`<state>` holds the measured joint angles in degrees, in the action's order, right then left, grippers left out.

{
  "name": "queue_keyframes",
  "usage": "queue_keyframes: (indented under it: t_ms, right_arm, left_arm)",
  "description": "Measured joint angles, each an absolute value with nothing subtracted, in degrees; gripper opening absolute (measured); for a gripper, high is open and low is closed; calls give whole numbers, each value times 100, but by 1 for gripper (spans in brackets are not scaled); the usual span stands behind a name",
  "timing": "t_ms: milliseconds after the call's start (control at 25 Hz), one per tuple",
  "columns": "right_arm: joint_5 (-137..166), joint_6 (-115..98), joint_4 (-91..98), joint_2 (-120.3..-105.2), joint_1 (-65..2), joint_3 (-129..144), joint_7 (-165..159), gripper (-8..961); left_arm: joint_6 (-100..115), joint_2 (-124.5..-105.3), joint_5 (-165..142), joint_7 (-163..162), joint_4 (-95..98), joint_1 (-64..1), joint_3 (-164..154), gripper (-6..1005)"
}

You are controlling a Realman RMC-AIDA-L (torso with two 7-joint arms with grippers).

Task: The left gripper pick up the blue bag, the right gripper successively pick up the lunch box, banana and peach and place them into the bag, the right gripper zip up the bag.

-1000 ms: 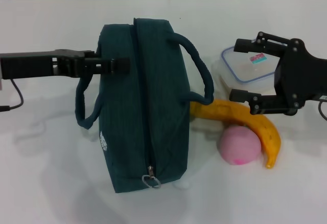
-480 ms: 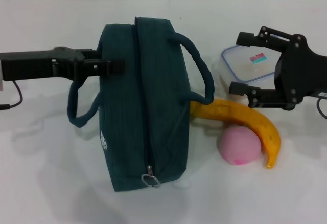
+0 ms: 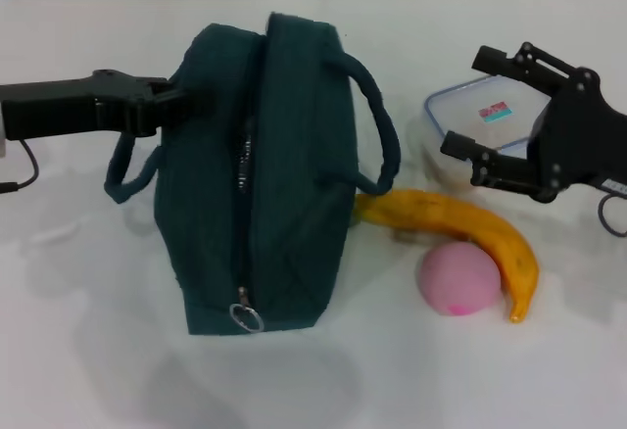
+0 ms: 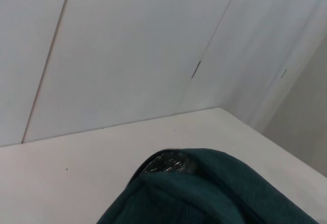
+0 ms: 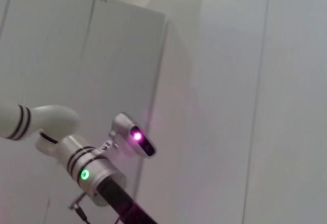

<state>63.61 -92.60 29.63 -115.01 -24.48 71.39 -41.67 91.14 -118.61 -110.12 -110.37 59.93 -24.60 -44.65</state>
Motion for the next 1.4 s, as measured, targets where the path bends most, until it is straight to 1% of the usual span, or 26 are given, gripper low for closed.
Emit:
queue_keyframes:
  t_ms: [120, 360, 520, 800, 1000, 1120, 1280, 1400]
  right_arm:
    - [6340, -9260, 2946, -11533, -2367, 7124, -3832, 817]
    - [5995, -9055, 2576, -11544, -2472, 7044, -3673, 817]
    - [5459, -8976, 2192, -11590, -2529, 7070, -3672, 817]
    - [4093, -8669, 1795, -11625, -2534, 7137, -4128, 816]
    - [3540, -8412, 1788, -11622, -2547, 7128, -4705, 816]
    - [2952, -8253, 1670, -11623, -2558, 7138, -5154, 816]
    - [2633, -7840, 1205, -11620, -2717, 7127, -5156, 815]
    - [2567, -7746, 981, -11623, -2806, 7123, -5224, 815]
  left_arm:
    - [9113, -11905, -10975, -10924, 5983, -2483, -4464, 180]
    - [9105, -11920, -10630, -10822, 5682, -2559, -4462, 54]
    - [9097, -11902, -10579, -10755, 5584, -2590, -4459, 51]
    - [9092, -11864, -10541, -10268, 5531, -2627, -4445, 43]
    - [9114, -11918, -10379, -10299, 5607, -2566, -4380, 44]
    - [9149, -11887, -10343, -10481, 5597, -2602, -4396, 43]
    - [9034, -11929, -10342, -10104, 5469, -2543, -4379, 42]
    - [8927, -11941, -10358, -10004, 5297, -2618, -4453, 42]
